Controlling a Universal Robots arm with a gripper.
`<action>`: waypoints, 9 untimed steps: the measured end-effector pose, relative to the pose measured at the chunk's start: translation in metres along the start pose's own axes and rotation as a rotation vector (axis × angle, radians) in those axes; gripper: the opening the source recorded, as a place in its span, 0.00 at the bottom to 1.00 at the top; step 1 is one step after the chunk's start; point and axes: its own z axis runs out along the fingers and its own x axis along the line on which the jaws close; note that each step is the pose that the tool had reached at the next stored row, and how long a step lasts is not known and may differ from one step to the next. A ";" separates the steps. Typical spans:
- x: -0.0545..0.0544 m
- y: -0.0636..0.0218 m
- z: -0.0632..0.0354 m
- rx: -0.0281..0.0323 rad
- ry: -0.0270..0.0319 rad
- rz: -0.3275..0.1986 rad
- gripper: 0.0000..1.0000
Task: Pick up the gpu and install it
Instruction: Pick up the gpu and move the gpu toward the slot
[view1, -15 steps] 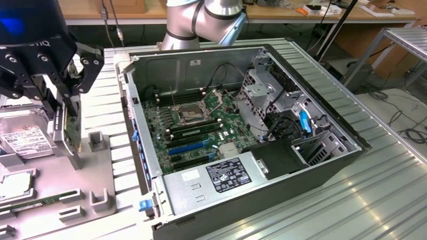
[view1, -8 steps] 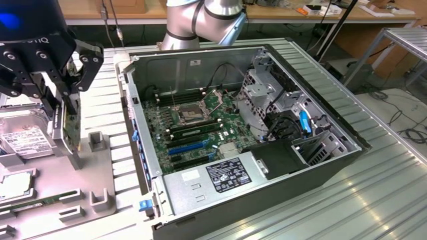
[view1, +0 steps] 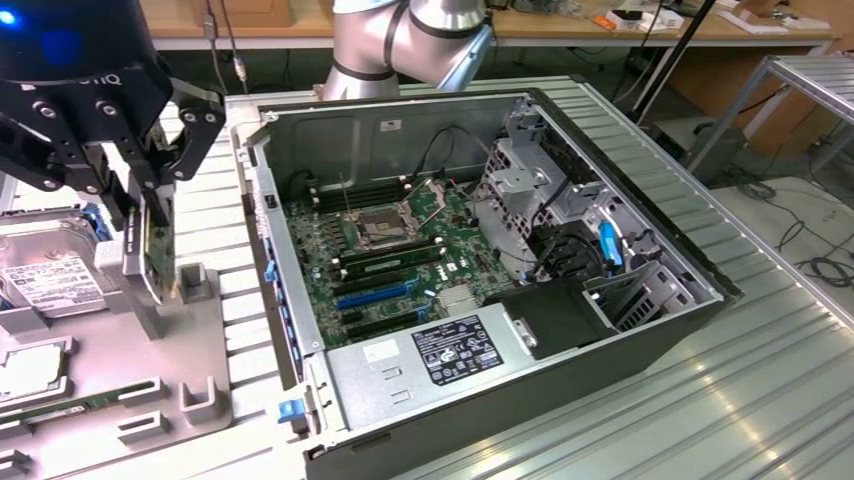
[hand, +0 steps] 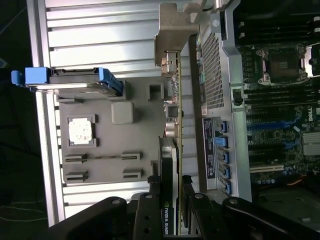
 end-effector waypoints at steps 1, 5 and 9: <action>-0.002 0.0001 0.0000 0.0001 0.0001 0.000 0.27; -0.011 0.0009 0.0002 0.0000 0.0001 -0.002 0.27; -0.017 0.0013 0.0003 0.0000 0.0002 -0.004 0.27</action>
